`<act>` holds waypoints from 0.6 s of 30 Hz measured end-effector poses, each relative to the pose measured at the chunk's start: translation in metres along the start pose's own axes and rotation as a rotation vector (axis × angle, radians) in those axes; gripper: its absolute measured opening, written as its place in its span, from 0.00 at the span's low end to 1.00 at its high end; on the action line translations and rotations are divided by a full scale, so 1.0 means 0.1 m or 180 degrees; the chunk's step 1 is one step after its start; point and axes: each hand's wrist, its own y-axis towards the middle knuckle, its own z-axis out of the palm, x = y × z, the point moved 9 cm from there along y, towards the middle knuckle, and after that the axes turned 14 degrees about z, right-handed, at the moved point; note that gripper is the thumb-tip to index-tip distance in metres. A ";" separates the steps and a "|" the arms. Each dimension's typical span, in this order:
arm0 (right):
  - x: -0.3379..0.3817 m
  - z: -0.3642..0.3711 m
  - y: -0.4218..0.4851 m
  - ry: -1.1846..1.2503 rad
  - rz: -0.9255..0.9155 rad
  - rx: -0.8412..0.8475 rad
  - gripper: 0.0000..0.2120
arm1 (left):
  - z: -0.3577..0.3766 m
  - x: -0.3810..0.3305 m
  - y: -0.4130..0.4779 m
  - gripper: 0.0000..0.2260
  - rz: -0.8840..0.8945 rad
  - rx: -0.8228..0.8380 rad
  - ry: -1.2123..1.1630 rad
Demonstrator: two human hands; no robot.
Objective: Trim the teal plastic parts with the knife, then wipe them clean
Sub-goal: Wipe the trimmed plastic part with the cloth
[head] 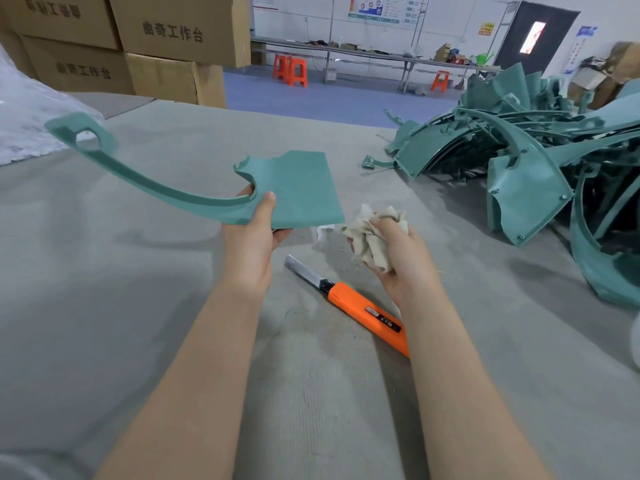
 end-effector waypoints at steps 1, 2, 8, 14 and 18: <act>-0.02 0.03 0.00 0.0127 0.0068 0.0104 0.03 | 0.00 0.00 0.00 0.10 0.0014 -0.0005 0.0010; -0.03 0.07 -0.01 0.0309 0.0138 0.0230 0.04 | 0.00 0.00 0.00 0.10 0.0031 0.0005 0.0028; -0.07 0.30 -0.09 0.1202 0.0515 0.0979 0.08 | 0.03 -0.02 -0.01 0.10 0.0170 0.0067 0.0151; -0.08 0.39 -0.10 0.0638 0.0171 0.0974 0.06 | 0.11 0.04 -0.08 0.11 0.0016 0.0262 0.0302; 0.00 0.21 -0.04 -0.0504 -0.0405 -0.0012 0.06 | 0.21 0.09 -0.15 0.12 -0.0135 0.0464 0.0429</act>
